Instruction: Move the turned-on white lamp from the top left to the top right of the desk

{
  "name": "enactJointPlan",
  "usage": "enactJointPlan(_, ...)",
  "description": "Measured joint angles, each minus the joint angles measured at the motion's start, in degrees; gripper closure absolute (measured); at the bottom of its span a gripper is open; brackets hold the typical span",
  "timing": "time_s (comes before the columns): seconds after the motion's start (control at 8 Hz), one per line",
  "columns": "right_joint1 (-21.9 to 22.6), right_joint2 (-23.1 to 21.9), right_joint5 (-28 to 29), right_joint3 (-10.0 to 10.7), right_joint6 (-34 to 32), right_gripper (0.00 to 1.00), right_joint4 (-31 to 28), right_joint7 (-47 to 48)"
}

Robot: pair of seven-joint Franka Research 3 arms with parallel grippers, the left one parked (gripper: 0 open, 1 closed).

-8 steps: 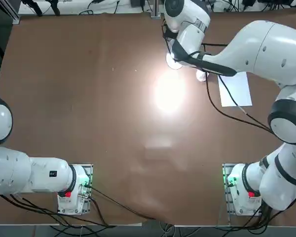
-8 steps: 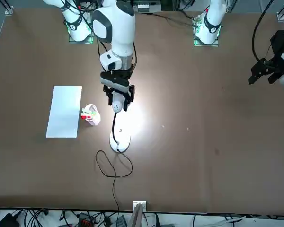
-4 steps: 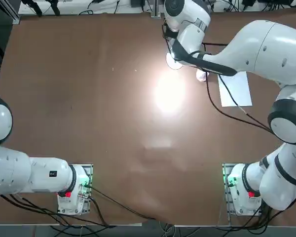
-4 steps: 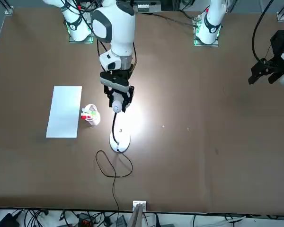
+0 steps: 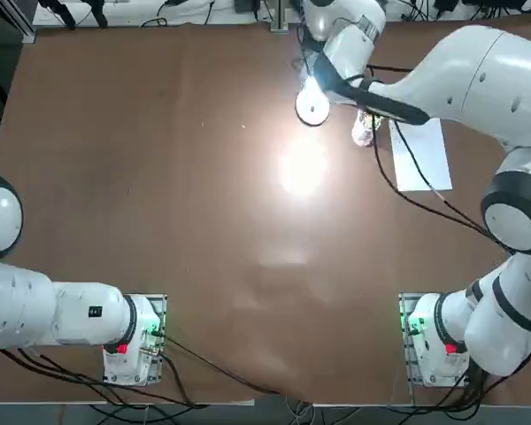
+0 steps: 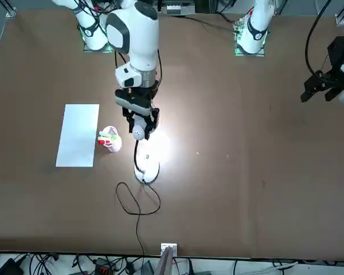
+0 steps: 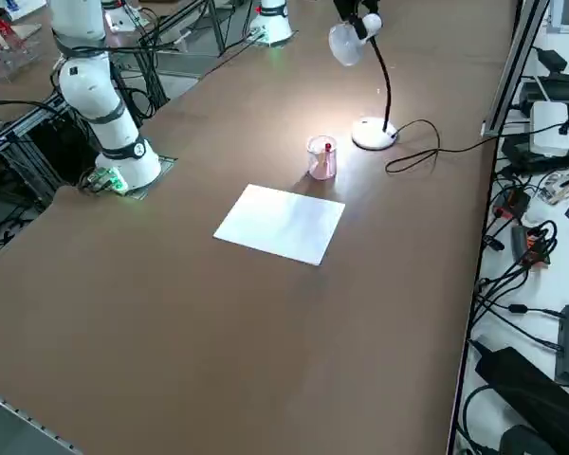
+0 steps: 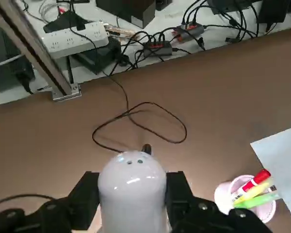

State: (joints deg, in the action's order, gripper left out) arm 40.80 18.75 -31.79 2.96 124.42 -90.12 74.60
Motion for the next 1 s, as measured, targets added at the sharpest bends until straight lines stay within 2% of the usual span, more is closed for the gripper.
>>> enactJointPlan(0.5, -13.99, -0.19, 3.54, 0.40, 0.08, 0.26, 7.61, -0.19)
enactJointPlan(0.75, -21.49, -0.39, 3.52, 0.62, 0.19, 0.26, 8.57, -2.01)
enactJointPlan(1.0, -26.78, -0.39, 2.50, 0.90, -0.28, 0.26, 8.56, -4.16)
